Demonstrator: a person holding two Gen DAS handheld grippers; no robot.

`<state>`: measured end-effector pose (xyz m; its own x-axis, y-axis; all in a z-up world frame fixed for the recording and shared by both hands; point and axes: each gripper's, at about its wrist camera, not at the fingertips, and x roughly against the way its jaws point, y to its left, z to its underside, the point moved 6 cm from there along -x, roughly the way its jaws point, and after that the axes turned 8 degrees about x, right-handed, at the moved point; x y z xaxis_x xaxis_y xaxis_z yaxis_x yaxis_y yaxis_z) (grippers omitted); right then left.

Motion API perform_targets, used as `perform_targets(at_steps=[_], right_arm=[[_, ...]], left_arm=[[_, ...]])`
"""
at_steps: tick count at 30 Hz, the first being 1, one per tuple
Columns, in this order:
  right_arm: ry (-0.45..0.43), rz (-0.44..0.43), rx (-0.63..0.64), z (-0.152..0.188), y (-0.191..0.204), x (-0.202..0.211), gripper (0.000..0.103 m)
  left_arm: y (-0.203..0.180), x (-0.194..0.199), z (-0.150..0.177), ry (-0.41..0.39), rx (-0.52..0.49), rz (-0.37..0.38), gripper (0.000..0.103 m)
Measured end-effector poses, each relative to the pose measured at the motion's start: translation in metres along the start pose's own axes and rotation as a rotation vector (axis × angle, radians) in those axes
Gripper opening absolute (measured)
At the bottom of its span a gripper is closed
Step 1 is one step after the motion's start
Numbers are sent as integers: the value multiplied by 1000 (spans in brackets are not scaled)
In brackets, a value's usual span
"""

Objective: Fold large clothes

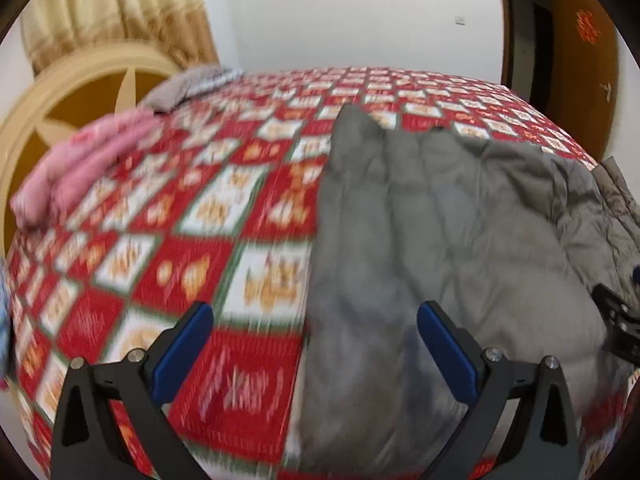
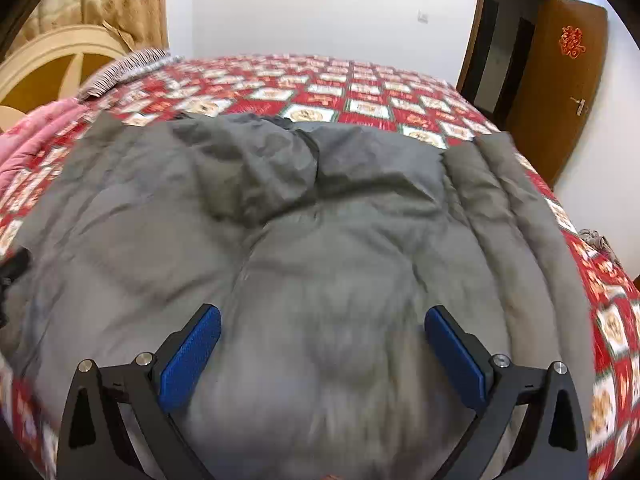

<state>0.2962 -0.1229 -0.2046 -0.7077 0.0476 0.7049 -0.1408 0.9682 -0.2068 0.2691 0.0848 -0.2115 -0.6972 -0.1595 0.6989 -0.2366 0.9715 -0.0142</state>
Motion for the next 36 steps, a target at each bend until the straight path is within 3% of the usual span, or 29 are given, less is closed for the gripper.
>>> perform_targets(at_steps=[3, 8, 14, 16, 17, 18, 21, 30, 36], right_arm=[[-11, 32, 44, 18, 9, 3, 101], [-13, 63, 85, 29, 19, -8, 101], [-15, 70, 83, 34, 21, -16, 101], [-13, 69, 82, 36, 23, -18, 101], [-9, 69, 83, 37, 23, -18, 101], [-4, 69, 83, 38, 24, -19, 101], [-4, 69, 79, 41, 24, -19, 101], [-10, 108, 86, 45, 41, -3, 101], [-20, 37, 128, 48, 82, 13, 101]], left_arm=[[1, -8, 17, 35, 47, 35, 103], [-14, -18, 20, 55, 90, 116, 99], [-23, -28, 24, 96, 149, 277, 63], [-29, -24, 22, 90, 133, 296, 51], [-34, -22, 22, 95, 121, 327, 33], [-38, -20, 22, 97, 113, 349, 23], [-42, -13, 23, 68, 82, 343, 13], [-11, 28, 8, -18, 110, 387, 7], [27, 65, -1, -79, 118, 369, 7]])
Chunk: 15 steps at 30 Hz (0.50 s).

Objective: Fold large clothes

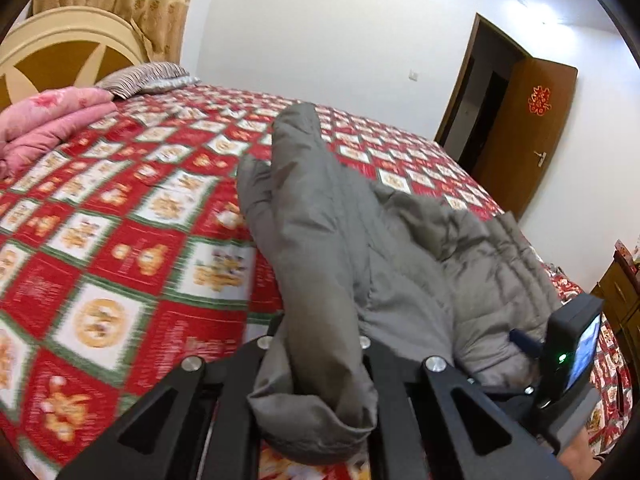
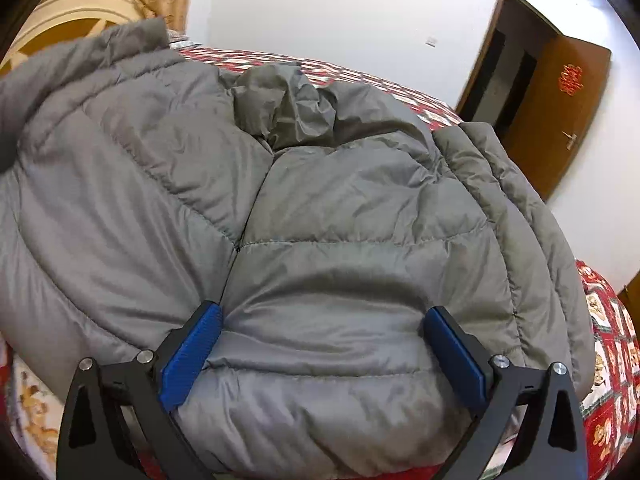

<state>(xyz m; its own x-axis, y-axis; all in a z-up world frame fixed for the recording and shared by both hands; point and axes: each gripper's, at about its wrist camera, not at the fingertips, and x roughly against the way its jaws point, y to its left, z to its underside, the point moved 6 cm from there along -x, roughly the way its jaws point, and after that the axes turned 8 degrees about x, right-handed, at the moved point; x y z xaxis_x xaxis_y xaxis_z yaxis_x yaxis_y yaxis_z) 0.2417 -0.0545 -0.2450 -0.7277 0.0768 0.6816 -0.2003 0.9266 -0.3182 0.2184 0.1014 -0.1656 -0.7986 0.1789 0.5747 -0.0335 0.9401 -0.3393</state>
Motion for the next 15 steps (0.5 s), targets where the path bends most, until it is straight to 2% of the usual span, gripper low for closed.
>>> perform_targets(at_steps=[3, 7, 11, 15], right_arm=[[-24, -120, 21, -5, 16, 18, 101], [-74, -173, -39, -10, -4, 49, 101], [-125, -130, -135, -7, -54, 74, 101], [-115, -44, -253, 12, -118, 77, 101]], left_arm=[[8, 26, -15, -52, -55, -58, 7], [-10, 45, -39, -121, -171, -108, 7], [-68, 55, -50, -185, -314, -83, 7], [-140, 51, -49, -219, -446, -9, 7]])
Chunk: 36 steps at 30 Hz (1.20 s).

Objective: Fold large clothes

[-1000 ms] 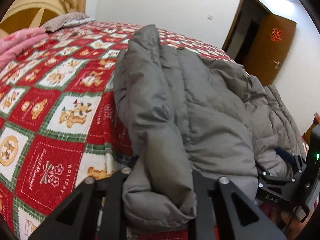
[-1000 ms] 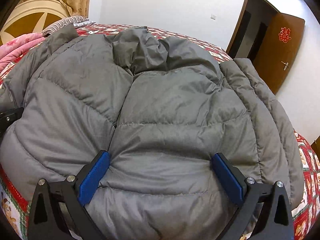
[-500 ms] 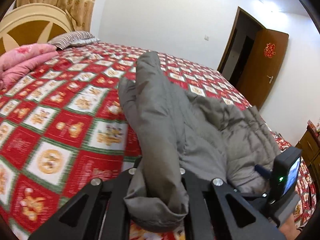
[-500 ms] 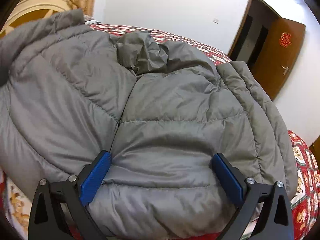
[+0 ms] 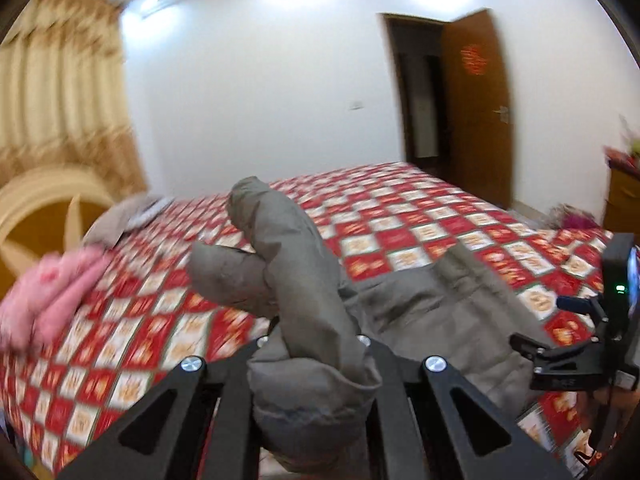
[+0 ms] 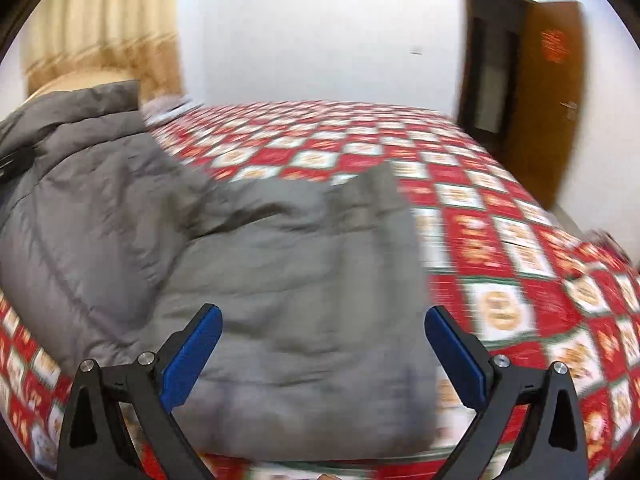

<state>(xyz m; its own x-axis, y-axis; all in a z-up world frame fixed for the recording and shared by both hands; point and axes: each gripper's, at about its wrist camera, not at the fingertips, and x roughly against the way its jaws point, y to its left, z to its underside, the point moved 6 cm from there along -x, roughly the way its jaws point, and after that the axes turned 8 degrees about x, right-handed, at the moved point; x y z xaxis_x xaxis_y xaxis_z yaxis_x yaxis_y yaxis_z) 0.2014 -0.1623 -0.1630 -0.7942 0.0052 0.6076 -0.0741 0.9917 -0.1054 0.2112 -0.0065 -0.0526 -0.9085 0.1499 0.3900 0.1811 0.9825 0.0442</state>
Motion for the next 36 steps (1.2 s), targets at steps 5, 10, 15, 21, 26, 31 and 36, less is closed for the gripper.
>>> perform_targets(at_steps=[5, 10, 15, 21, 26, 31, 36], right_arm=[[43, 73, -104, 21, -50, -7, 101], [73, 101, -171, 37, -88, -11, 101], [109, 111, -233, 52, -118, -25, 101], [144, 143, -259, 67, -136, -44, 101], [160, 175, -287, 77, -155, -51, 101], [171, 192, -291, 84, -162, -56, 101], [167, 203, -286, 85, -164, -57, 101]], left_arm=[[-83, -24, -10, -2, -115, 105, 7], [-142, -50, 7, 46, -181, 201, 7], [-181, -69, 40, 101, -252, 256, 8], [-202, -86, 60, 132, -305, 258, 9], [-207, -91, 59, 146, -306, 257, 9], [-213, -94, 62, 157, -309, 247, 10], [-227, -84, 64, 155, -345, 285, 10]])
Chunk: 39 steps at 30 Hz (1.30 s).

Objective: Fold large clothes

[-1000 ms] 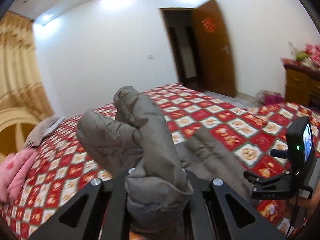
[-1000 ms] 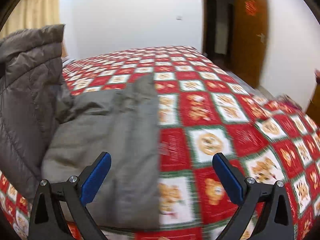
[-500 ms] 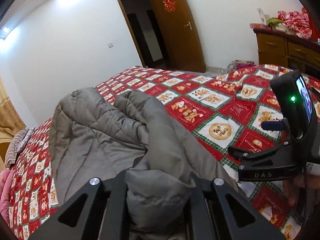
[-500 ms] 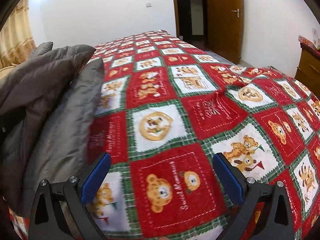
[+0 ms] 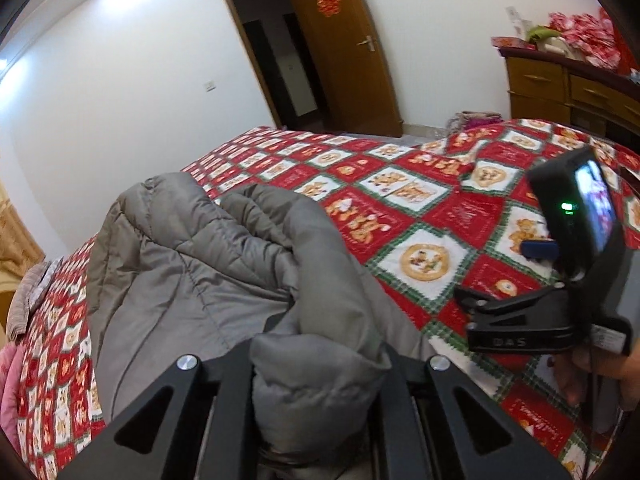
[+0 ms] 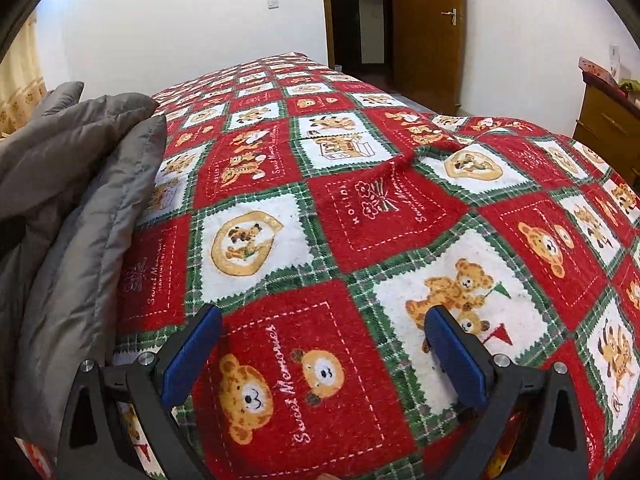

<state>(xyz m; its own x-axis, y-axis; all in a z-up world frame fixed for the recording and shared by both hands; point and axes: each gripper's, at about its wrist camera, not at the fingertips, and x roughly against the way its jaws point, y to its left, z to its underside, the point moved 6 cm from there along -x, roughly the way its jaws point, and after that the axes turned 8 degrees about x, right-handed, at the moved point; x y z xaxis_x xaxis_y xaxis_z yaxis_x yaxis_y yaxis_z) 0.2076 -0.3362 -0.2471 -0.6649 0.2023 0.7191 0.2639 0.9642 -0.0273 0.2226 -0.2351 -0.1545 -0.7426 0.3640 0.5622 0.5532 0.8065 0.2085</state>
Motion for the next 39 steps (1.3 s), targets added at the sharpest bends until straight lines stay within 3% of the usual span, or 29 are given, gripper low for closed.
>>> perform_targets(at_steps=[2, 5, 7, 9, 11, 13, 15, 16, 19, 24, 28, 32, 39], right_arm=[[-1, 4, 3, 0, 0, -1, 101], [0, 14, 15, 1, 0, -2, 101], [0, 21, 22, 2, 1, -3, 101], [0, 23, 24, 1, 0, -3, 101], [-1, 22, 24, 2, 1, -3, 101], [-1, 24, 25, 1, 1, -2, 101], [-2, 25, 25, 1, 2, -3, 101], [-1, 26, 26, 1, 2, -2, 101], [-2, 26, 27, 1, 2, -2, 101], [-1, 34, 33, 1, 2, -2, 101], [2, 36, 36, 0, 3, -2, 101], [17, 6, 21, -2, 1, 0, 101], [-75, -16, -40, -45, -15, 40, 101]], left_arm=[[-6, 1, 1, -5, -30, -8, 11], [-6, 6, 1, -11, -41, -55, 24], [-5, 13, -3, -17, -25, -48, 37], [-4, 24, -9, -43, -20, -61, 57], [-5, 47, -19, -107, -13, -61, 63], [1, 69, -27, -160, 10, -62, 76], [16, 90, -35, -222, 48, -84, 94], [24, 93, -37, -236, 59, -106, 97], [65, 94, -36, -253, 121, -213, 100], [158, 56, -12, -157, 321, -437, 101], [201, 11, 7, -45, 466, -471, 101], [189, -23, 13, 20, 461, -412, 101], [128, -30, -4, -31, 278, -400, 101]])
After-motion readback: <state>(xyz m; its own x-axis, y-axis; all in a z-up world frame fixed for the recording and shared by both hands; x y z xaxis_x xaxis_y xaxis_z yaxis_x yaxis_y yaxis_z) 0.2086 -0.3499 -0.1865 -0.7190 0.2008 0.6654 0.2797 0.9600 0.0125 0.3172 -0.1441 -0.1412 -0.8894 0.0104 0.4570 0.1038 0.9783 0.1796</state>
